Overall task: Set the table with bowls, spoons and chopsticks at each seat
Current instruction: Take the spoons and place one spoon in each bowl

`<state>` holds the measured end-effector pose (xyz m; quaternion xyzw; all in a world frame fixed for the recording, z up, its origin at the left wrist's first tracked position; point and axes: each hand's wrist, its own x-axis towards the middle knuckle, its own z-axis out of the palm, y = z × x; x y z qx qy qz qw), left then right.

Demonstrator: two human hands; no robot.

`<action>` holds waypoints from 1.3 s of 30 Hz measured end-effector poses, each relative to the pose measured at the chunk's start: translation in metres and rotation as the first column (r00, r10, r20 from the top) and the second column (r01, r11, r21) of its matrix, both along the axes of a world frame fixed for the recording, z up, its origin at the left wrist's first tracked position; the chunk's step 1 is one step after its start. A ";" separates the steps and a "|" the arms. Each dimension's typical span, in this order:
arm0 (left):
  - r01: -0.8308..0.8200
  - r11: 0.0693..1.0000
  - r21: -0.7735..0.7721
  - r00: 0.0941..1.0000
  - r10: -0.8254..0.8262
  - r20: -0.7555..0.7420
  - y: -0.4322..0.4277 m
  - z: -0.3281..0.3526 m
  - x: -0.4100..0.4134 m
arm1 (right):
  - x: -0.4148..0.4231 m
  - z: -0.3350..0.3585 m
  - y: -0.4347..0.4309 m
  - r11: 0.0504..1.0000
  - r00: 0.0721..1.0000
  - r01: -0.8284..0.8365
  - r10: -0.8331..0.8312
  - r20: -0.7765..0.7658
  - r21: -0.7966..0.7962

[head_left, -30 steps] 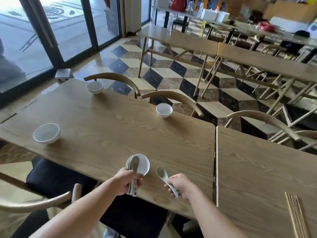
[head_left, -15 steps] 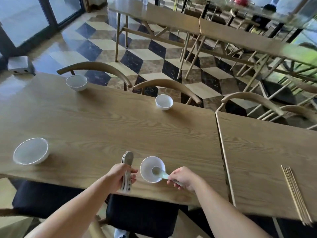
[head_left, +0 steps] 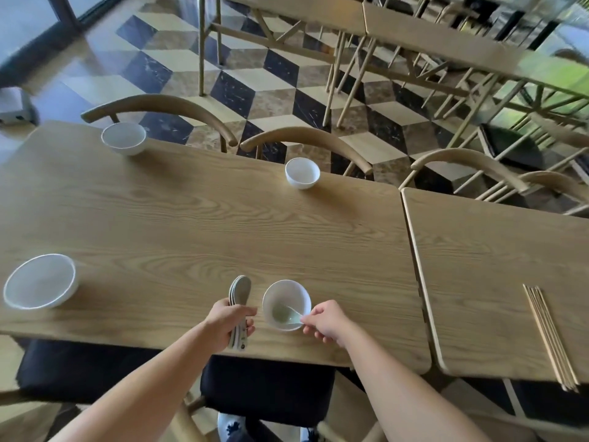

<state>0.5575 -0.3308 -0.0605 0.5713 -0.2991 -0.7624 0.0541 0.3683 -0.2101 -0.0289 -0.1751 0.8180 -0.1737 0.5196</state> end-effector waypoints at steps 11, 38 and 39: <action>-0.039 0.996 -0.080 0.995 0.047 0.087 0.014 -0.029 -0.026 | -0.006 -0.026 0.002 0.992 0.988 0.121 -0.122 -0.093 -0.018; -0.060 0.997 -0.054 0.992 0.066 0.109 0.032 -0.027 -0.043 | -0.026 -0.026 0.017 0.987 0.981 0.161 -0.163 -0.102 -0.025; -0.060 0.997 -0.056 0.992 0.066 0.109 0.032 -0.027 -0.042 | -0.026 -0.027 0.016 0.987 0.982 0.160 -0.161 -0.102 -0.019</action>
